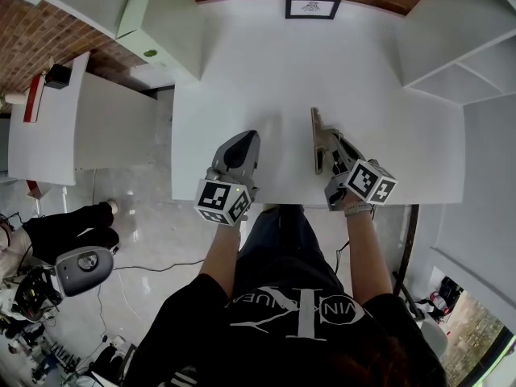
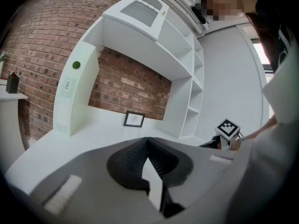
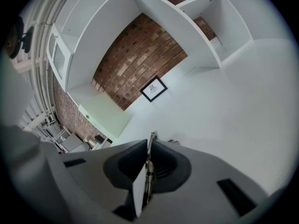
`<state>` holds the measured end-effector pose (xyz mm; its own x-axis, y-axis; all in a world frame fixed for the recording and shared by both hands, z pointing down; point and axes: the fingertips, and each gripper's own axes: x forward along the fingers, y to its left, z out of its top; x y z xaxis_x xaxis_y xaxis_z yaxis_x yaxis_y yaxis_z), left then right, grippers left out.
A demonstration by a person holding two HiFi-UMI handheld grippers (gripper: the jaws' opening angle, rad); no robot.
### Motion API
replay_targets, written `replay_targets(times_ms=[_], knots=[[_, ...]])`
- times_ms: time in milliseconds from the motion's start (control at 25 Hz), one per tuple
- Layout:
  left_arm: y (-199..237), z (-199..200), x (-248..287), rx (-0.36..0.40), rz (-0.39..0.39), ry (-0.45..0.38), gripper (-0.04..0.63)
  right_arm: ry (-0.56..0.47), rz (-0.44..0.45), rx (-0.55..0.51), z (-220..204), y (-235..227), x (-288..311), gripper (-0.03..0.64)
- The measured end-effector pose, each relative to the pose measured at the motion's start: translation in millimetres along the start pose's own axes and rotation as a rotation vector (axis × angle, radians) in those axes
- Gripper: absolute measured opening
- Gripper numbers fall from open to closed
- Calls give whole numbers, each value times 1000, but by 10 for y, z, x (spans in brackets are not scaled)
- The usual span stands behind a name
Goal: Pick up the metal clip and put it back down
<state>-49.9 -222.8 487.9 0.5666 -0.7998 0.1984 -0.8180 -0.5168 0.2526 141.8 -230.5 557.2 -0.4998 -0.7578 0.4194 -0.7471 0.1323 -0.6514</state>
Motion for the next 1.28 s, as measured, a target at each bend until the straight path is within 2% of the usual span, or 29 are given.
replay_targets(times_ms=[240,360,600,1000,1280], knots=[[11,7,18,0,-1,0,11,44,-24,32,-47,-91,34,29],[18,1,16,0,0,4,11,48,-39,12,-12,-111,36,29],[35,6,13,-1,3,0,11,55,-36,57,-35,-120,84,29],[12,-27,-3,-9,4,3,11,79,-63,-58,8,-70,60,43],[0,-44,-23,-9,2,7,11,79,-63,-45,-7,-144,10,75]])
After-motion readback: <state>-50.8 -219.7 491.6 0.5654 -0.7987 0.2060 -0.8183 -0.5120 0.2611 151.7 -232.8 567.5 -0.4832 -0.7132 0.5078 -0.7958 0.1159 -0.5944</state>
